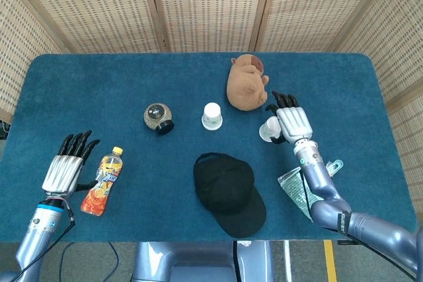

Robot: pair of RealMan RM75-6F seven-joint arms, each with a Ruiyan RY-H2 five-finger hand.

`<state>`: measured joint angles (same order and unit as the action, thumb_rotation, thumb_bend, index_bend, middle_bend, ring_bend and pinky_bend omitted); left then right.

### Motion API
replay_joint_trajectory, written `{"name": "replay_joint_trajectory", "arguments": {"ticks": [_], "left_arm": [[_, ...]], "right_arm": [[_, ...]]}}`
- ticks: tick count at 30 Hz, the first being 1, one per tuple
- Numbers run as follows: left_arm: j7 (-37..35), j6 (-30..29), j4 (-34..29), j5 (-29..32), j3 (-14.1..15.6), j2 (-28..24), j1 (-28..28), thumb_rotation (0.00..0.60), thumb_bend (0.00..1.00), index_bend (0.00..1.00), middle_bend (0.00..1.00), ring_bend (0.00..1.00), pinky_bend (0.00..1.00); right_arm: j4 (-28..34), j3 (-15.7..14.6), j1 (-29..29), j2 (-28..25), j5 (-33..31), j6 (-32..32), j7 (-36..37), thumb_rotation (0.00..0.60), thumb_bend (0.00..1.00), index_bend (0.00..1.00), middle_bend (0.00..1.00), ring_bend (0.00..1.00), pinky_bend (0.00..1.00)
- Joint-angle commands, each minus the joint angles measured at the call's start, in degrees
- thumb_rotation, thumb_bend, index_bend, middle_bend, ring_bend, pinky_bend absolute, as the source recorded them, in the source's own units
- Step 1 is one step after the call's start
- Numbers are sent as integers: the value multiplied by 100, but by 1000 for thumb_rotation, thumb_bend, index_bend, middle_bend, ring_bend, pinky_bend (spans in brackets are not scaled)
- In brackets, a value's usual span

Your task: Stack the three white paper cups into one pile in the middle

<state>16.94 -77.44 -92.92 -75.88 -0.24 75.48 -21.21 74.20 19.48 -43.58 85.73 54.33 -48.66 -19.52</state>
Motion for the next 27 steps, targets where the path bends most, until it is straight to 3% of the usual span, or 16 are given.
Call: {"name": "replay_joint_trajectory", "arguments": {"ticks": [1, 15, 27], "left_arm": [[11, 20, 14, 17, -31, 1, 16, 600, 64, 131, 0, 0, 0], [120, 132, 38, -64, -140, 71, 68, 600, 65, 132, 0, 0, 0], [171, 230, 83, -73, -217, 120, 92, 600, 65, 137, 0, 0, 0]], "right_arm": [[-340, -43, -88, 111, -98, 143, 130, 600, 123, 356, 0, 0, 0], [-1198, -220, -196, 326, -78, 531, 665, 600, 130, 361, 0, 0, 0], [-1642, -287, -307, 565, 132, 561, 940, 600, 206, 420, 1, 0, 0]]}}
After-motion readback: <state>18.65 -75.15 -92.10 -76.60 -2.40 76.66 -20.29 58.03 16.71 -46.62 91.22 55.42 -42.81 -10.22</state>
